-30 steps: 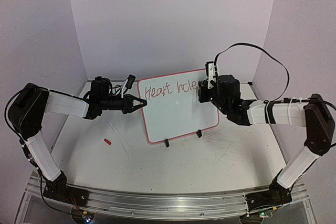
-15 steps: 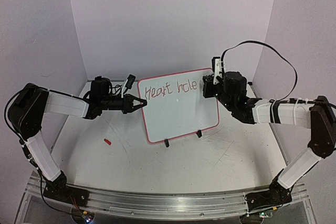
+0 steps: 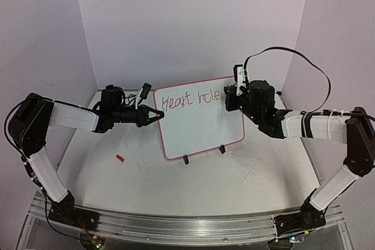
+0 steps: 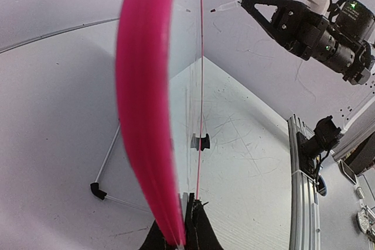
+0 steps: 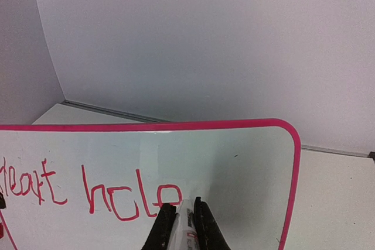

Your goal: Write a sentence on the whiteboard

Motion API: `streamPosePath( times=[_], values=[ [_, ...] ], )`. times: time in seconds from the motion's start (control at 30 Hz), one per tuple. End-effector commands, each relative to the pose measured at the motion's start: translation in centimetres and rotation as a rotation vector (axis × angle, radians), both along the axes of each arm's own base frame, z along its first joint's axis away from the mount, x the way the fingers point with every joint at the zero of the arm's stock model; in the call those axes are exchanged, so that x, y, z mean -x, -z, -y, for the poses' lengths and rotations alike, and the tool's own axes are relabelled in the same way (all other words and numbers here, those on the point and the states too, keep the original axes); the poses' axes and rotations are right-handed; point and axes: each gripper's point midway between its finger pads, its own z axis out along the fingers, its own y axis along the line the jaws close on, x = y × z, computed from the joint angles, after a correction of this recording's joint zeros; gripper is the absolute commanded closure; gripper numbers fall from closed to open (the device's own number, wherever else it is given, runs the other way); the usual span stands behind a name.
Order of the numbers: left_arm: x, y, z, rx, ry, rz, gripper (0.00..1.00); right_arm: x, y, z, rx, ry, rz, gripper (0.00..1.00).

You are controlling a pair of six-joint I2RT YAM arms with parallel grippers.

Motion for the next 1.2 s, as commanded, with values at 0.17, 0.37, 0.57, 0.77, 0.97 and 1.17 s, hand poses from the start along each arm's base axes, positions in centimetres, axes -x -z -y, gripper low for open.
streamPosePath(
  times=[0.17,0.37,0.57,0.77,0.97,1.17],
  values=[
    [-2.7,0.1,-1.4,-0.093,-0.126,0.139,1.00,-0.1,-1.6,-0.7,-0.017,-0.032,0.033,1.00],
    [-2.8,0.1,-1.4,-0.092,-0.125,0.138,1.00,0.0,-1.5,-0.6,-0.016,-0.027,0.030,1.00],
    [-2.7,0.2,-1.4,-0.094,-0.126,0.136,1.00,-0.3,-1.2,-1.0,-0.013,-0.039,0.023,1.00],
    [-2.8,0.2,-1.3,-0.093,-0.125,0.136,1.00,-0.6,-1.4,-0.5,-0.009,-0.003,0.033,1.00],
    [-2.8,0.2,-1.2,-0.093,-0.122,0.135,1.00,-0.7,-1.4,-0.5,-0.010,0.000,0.034,1.00],
    [-2.8,0.3,-1.3,-0.095,-0.123,0.134,1.00,-1.1,-2.4,-1.1,-0.021,-0.015,0.062,1.00]
  ],
)
